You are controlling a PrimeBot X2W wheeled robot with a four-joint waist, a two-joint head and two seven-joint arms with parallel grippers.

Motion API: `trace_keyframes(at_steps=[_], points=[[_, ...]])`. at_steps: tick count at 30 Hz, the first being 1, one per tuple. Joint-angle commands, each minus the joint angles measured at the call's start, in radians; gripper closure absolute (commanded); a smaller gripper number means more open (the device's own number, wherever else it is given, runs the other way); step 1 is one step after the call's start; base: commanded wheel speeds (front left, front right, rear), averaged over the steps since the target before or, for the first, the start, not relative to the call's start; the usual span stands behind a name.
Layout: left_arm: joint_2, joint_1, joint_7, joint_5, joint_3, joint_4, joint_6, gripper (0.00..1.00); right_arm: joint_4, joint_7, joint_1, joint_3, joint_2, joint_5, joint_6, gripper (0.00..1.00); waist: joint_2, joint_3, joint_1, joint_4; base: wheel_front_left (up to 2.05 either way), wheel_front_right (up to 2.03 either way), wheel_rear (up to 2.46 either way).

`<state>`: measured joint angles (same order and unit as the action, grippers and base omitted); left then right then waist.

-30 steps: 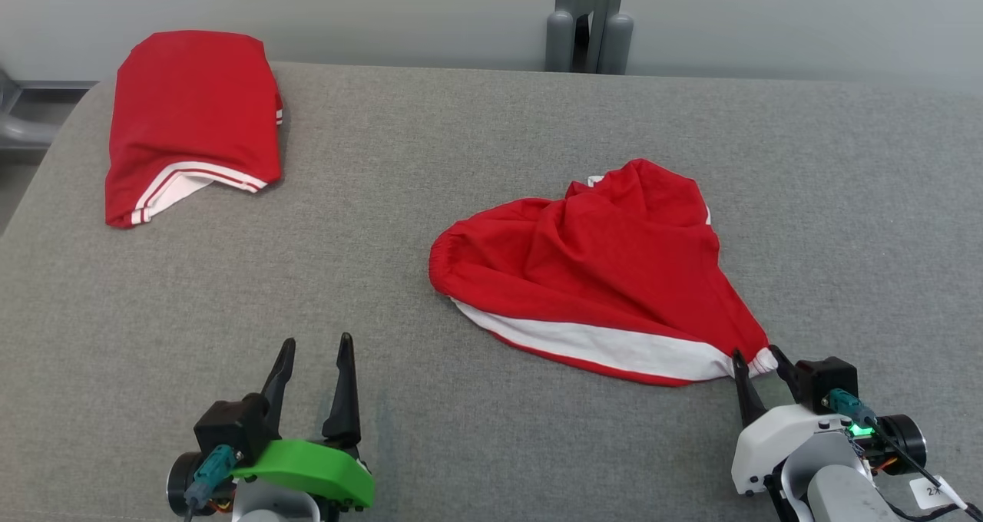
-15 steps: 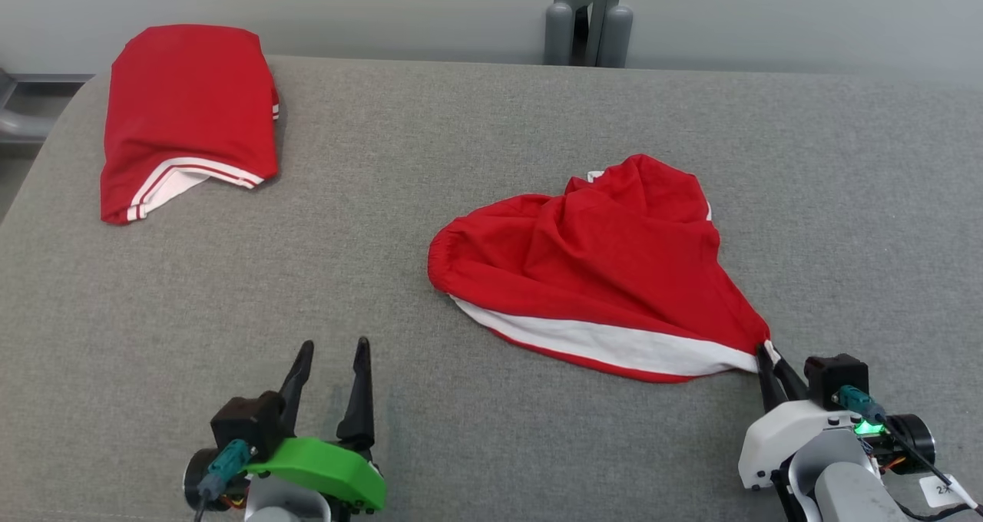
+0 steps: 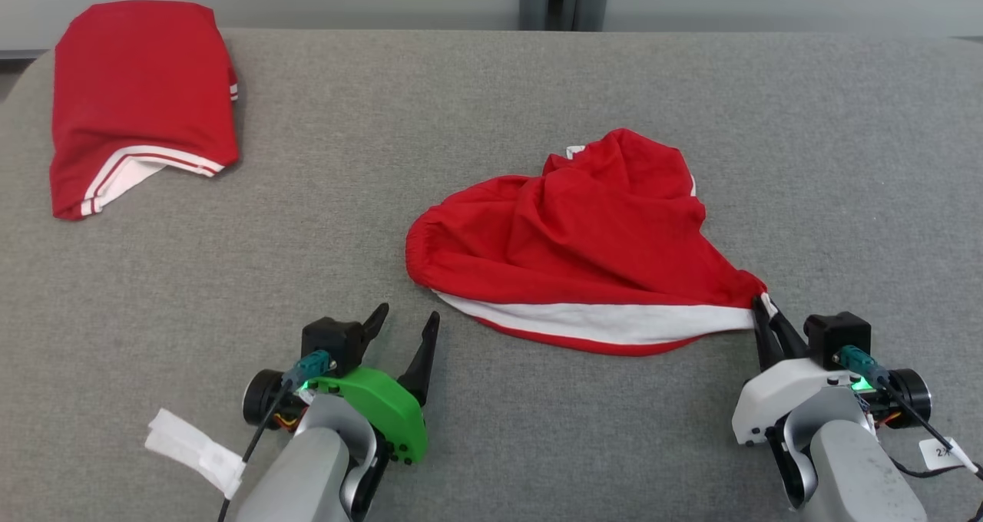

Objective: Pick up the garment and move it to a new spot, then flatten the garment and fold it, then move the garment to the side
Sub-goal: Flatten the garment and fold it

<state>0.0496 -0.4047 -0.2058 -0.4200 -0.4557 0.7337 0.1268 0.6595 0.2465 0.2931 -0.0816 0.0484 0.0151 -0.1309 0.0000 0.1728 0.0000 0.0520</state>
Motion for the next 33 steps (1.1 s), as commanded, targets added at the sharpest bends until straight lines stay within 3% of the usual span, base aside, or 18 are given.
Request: trace_keyframes(at_steps=[1,10,17,18,19,20,22,26,27,28,33], points=[[0.003,-0.041,-0.013,0.004,-0.011,0.029,0.003,0.00,-0.002,0.001,0.021,0.007,0.004,-0.007,0.000,1.00,0.0000,0.033,0.0000,-0.029,0.00,0.00,0.00],[0.008,-0.161,-0.056,-0.003,-0.085,0.152,0.005,0.00,0.010,0.008,0.059,0.038,0.004,-0.025,0.000,1.00,0.0000,0.065,0.0000,-0.057,0.00,0.00,0.00],[0.020,-0.189,-0.060,0.003,-0.136,0.130,0.005,0.00,0.018,0.013,0.064,0.043,0.004,-0.035,0.000,1.00,0.0000,0.066,0.0000,-0.066,0.00,0.00,0.00],[0.027,-0.185,-0.060,0.007,-0.141,0.119,0.005,0.16,0.019,0.014,0.063,0.043,0.004,-0.037,0.000,1.00,0.0000,0.065,0.0000,-0.066,0.00,0.00,0.00],[0.033,-0.180,-0.060,0.010,-0.145,0.109,0.005,0.41,0.020,0.014,0.062,0.043,0.004,-0.038,0.000,1.00,0.0000,0.064,0.0000,-0.066,0.00,0.00,0.00],[0.036,-0.170,-0.060,0.011,-0.149,0.099,0.005,0.58,0.021,0.014,0.062,0.042,0.004,-0.040,0.000,1.00,0.0000,0.062,0.0000,-0.066,0.00,0.00,0.00],[0.046,-0.151,-0.060,0.009,-0.159,0.082,0.005,0.74,0.022,0.016,0.060,0.040,0.004,-0.044,0.000,1.00,0.0000,0.059,0.0000,-0.066,0.00,0.00,0.00],[0.070,-0.123,-0.060,-0.013,-0.181,0.070,0.004,0.78,0.023,0.018,0.058,0.036,0.003,-0.045,0.000,1.00,0.0000,0.052,0.0000,-0.061,0.00,0.00,0.00],[0.073,-0.119,-0.060,-0.019,-0.188,0.068,0.004,0.85,0.023,0.018,0.057,0.034,0.004,-0.045,0.000,1.00,0.0000,0.051,0.0000,-0.059,0.00,0.00,0.00],[0.076,-0.115,-0.060,-0.026,-0.195,0.066,0.004,1.00,0.023,0.019,0.056,0.034,0.004,-0.046,0.000,1.00,0.0000,0.050,0.0000,-0.057,0.00,0.00,0.00],[0.087,-0.109,-0.060,-0.053,-0.187,0.031,0.004,1.00,0.019,0.018,0.059,0.035,0.004,-0.055,0.000,1.00,0.0000,0.043,0.0000,-0.053,0.00,0.00,0.00]])
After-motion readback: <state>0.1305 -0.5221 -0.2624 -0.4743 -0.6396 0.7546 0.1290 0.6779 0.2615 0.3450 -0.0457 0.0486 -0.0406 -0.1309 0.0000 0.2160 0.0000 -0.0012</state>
